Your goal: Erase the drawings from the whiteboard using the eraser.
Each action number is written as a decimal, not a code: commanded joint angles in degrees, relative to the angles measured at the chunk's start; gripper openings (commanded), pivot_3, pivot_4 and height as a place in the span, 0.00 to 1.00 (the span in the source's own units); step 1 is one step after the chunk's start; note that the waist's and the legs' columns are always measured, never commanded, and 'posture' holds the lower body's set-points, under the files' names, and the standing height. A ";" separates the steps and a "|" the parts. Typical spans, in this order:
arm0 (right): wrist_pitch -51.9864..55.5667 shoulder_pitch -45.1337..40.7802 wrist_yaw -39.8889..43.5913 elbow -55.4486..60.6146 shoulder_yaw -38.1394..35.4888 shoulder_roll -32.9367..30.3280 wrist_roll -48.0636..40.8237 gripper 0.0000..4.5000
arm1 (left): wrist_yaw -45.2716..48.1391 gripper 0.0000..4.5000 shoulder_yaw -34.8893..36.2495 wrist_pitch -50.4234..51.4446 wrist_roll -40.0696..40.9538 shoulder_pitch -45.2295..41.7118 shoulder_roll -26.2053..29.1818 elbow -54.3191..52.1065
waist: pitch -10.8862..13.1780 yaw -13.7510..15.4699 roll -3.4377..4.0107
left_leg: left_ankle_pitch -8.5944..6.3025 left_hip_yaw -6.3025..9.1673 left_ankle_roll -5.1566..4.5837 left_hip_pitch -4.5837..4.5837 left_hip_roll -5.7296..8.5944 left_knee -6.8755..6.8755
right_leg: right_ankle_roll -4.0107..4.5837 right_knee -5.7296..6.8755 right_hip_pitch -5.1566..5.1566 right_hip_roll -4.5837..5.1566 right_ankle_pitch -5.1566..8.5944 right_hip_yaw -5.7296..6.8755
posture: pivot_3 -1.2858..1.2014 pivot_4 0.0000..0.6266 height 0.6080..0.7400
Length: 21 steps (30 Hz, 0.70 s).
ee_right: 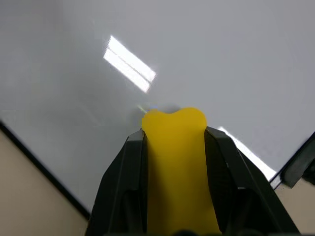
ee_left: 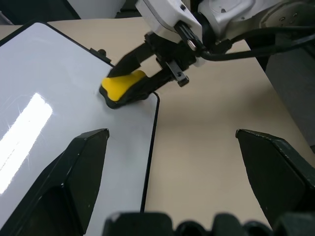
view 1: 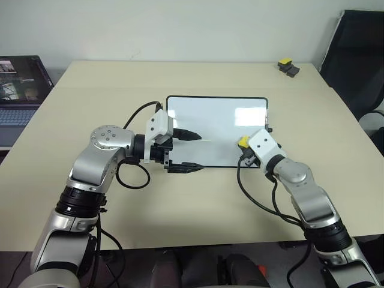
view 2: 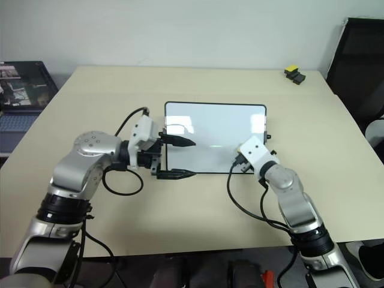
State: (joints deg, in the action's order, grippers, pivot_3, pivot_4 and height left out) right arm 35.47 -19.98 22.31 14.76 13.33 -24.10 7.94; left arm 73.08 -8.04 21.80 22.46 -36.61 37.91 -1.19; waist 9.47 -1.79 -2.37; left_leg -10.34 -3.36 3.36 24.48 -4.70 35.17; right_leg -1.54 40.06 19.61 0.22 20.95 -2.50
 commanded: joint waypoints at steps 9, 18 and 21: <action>9.63 -5.38 2.33 9.88 -3.77 1.50 -3.44 0.28 | -0.37 1.00 2.04 -0.88 0.22 -0.58 0.79 0.07 | 0.04 -0.16 0.05 | 0.04 0.00 -0.07 -0.55 -0.01 -0.06 | -0.01 -0.02 -0.38 -0.01 -0.04 -0.05 | 0.52 0.24 1.00; 6.92 -11.84 -0.34 3.76 -3.49 1.65 -1.34 0.28 | -0.64 1.00 2.16 -0.91 0.09 -0.52 0.74 0.43 | 0.11 0.61 0.12 | 0.03 0.00 -0.02 0.39 0.00 -0.10 | -0.02 -0.21 0.38 0.00 -0.01 -0.03 | 0.52 0.24 1.00; 3.78 -11.11 -1.61 -0.34 -2.19 2.66 -0.70 0.28 | -0.76 1.00 2.26 -0.79 0.15 -0.41 0.79 0.30 | 0.11 0.37 0.13 | 0.03 -0.06 -0.02 0.45 0.03 -0.10 | -0.02 -0.19 0.53 0.02 -0.01 -0.07 | 0.52 0.24 1.00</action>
State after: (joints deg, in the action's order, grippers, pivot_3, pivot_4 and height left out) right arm 42.01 -31.10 21.81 14.74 10.90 -21.63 6.14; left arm 72.54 -7.05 21.81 22.45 -36.58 38.37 0.14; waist 9.58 -1.42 -2.24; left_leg -10.32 -3.41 3.34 24.93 -4.67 35.07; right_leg -1.56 39.88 20.14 0.24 20.94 -2.56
